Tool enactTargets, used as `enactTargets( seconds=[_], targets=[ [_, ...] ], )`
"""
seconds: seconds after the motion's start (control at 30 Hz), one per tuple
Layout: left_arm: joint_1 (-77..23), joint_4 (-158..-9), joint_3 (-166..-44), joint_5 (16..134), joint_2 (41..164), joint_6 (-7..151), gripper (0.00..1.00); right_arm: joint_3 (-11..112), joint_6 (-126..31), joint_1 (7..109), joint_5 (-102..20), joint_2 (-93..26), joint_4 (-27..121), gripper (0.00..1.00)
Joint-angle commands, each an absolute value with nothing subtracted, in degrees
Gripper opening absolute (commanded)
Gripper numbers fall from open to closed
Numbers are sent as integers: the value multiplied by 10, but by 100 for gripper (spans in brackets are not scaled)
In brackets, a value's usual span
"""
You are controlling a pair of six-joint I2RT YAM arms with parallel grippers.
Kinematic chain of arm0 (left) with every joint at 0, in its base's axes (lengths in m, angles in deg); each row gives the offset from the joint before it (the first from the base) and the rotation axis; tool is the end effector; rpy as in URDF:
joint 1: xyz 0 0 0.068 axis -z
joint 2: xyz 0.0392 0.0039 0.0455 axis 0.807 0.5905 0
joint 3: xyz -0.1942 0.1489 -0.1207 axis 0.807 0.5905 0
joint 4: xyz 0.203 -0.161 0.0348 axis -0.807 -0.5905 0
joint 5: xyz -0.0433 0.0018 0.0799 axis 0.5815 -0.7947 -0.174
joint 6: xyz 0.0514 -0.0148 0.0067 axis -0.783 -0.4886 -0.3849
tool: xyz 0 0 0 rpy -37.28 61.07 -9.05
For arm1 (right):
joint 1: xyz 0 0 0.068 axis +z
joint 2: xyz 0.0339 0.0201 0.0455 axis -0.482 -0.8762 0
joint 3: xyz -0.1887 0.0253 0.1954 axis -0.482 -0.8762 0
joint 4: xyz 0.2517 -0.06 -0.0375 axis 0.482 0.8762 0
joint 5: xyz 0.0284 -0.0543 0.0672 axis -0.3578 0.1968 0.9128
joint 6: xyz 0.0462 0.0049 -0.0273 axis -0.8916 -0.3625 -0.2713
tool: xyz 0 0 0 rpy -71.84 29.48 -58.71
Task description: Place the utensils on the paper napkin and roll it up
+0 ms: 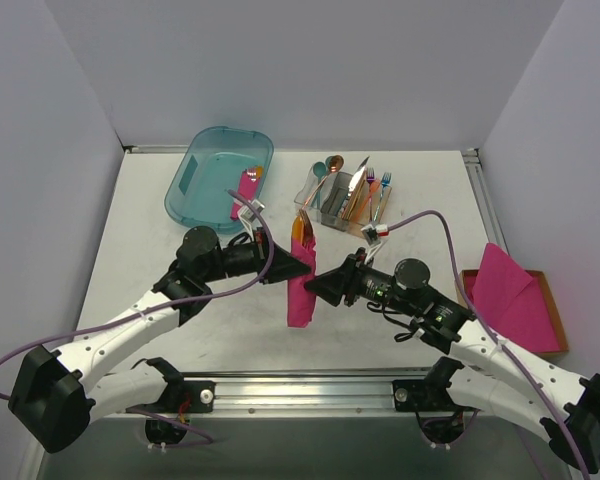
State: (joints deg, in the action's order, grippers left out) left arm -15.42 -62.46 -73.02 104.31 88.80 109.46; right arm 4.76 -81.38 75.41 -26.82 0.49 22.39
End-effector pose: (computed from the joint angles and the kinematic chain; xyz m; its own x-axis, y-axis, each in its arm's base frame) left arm 0.1798 -0.1700 0.3145 -0.7137 -0.1984 -0.6718 0.6556 0.1485 -0.7404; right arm 0.1273 0.1536 0.3058 -0.5398 0.3105 -0.7825 -0.7573 0.2269 0.6124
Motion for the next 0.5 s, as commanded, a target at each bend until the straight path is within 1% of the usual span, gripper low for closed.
enactTargets(
  seconds=[0.0, 0.47],
  targets=[
    [-163, -569, -780, 1021, 871, 1095, 2, 31, -822, 759, -230, 4, 202, 42],
    [-180, -560, -795, 999, 892, 1091, 2, 8, -845, 768, -217, -9, 159, 41]
  ],
)
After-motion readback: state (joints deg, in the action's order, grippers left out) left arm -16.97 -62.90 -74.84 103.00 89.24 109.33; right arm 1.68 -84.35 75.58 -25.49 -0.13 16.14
